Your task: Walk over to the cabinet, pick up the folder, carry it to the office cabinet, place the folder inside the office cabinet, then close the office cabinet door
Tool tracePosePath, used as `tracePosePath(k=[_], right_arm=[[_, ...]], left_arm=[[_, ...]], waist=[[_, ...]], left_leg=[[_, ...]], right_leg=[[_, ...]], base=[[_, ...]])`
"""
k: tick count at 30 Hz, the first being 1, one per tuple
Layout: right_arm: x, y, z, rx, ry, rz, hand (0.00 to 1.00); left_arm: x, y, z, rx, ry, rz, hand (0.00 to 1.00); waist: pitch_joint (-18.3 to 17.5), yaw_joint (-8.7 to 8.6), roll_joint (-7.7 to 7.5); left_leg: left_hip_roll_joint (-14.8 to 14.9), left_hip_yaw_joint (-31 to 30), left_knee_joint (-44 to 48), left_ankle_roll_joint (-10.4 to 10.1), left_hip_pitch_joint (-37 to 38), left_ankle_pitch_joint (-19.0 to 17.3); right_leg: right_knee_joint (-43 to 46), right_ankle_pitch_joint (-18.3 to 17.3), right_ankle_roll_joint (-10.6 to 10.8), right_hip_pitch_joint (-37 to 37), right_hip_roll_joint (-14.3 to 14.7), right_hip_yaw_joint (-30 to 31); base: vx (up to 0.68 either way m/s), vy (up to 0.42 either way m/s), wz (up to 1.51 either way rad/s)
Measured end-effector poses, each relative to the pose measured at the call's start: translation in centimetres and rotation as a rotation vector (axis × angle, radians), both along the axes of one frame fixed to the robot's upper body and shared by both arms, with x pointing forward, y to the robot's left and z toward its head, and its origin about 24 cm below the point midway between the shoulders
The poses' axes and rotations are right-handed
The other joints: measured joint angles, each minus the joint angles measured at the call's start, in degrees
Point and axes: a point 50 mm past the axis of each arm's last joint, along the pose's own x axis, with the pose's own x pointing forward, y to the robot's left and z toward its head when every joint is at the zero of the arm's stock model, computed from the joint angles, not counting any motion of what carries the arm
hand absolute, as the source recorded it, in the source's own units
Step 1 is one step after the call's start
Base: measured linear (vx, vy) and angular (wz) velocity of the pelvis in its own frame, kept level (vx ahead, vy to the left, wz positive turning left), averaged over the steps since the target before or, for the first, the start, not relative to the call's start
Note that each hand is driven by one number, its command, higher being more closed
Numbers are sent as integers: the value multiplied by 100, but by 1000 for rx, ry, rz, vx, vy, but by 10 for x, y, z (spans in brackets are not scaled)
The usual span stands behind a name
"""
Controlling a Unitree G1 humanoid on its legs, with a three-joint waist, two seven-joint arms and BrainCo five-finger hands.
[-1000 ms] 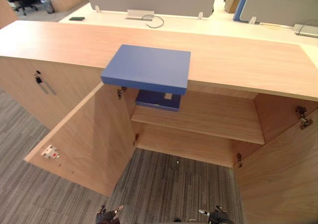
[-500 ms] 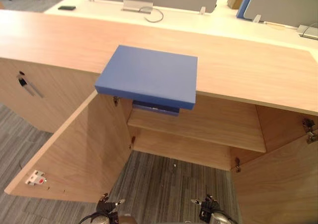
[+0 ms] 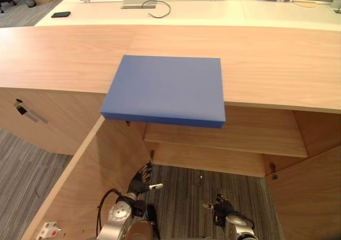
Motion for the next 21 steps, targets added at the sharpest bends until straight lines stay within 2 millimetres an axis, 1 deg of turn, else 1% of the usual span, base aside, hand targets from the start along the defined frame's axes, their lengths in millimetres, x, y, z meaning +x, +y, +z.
tracePosePath(k=[2,3,4,6,7,9,11,12,13,14,15,17,18,21], right_arm=[[-8,-14,-2,-36,39,12,0],[-13,-22,-3,-56,56,15,0],[-15,-26,-3,-63,61,15,0],[-23,-38,-4,-76,84,3,0],[-25,-39,-4,-82,93,18,0],[-32,-42,-7,-78,130,40,0],[-34,-42,-7,-77,141,63,0],[-36,-41,-8,-68,145,70,0],[-37,-41,-9,-64,148,77,0],[-37,-40,-9,-65,150,84,0],[-39,-40,-9,-67,154,101,0],[-40,-39,-10,-71,161,132,0],[-41,-39,-10,-73,164,140,0],[-46,-38,-11,-84,176,196,0]], left_arm=[[-2,-6,17,-61,-55,-98,0],[-2,-5,27,-70,-89,-151,0],[-1,-4,33,-73,-109,-178,0],[-1,8,63,-68,-190,-301,0],[0,13,72,-66,-208,-335,0],[0,28,97,-32,-245,-456,0],[1,34,111,-35,-249,-523,0],[1,38,122,-35,-254,-576,0],[4,40,135,-37,-275,-618,0],[5,41,141,-44,-289,-634,0],[9,42,153,-52,-319,-659,0],[11,41,164,-92,-333,-711,0],[10,41,166,-103,-334,-724,0],[10,38,175,-120,-348,-792,0]], waist=[[-67,-88,69],[-104,-111,117],[-125,-122,140],[-198,-130,228],[-207,-131,240],[-277,-120,283],[-304,-115,319],[-322,-119,346],[-330,-118,357],[-334,-117,359],[-344,-118,358],[-400,-143,390],[-437,-151,394],[-569,-141,357]], left_leg=[[-34,20,-318,6,194,140],[-43,43,-430,15,283,180],[-48,47,-479,16,316,201],[-62,48,-672,36,445,294],[-64,49,-679,38,460,296],[-95,53,-686,18,476,260],[-110,44,-710,-13,477,214],[-115,18,-714,28,478,176],[-135,-32,-715,27,477,178],[-152,-81,-716,23,473,181],[-211,-199,-717,-8,459,207],[-184,-296,-719,-41,455,278],[-171,-310,-719,-37,453,306],[-95,-358,-719,-35,438,394]], right_leg=[[13,30,-2,5,5,83],[12,69,-18,9,7,136],[10,87,-29,10,7,138],[2,171,-75,21,18,139],[7,182,-89,25,14,156],[18,190,-105,9,-18,290],[12,186,-108,4,-38,290],[9,176,-121,0,-49,286],[6,126,-190,-3,-59,289],[0,82,-242,-3,-65,293],[-10,-28,-287,-1,-77,300],[-19,-52,-263,-2,-29,311],[-24,-52,-263,-2,-13,317],[-50,-43,-261,-1,74,322]], base=[[-4,16,-17],[-3,47,-22],[-12,56,-19],[-26,52,-10],[-39,59,-9],[-61,80,-8],[-68,48,-7],[-92,27,-10],[-109,18,-8],[-104,6,-6],[-84,-5,1],[-70,-22,2],[-45,-37,0],[2,-42,0]])
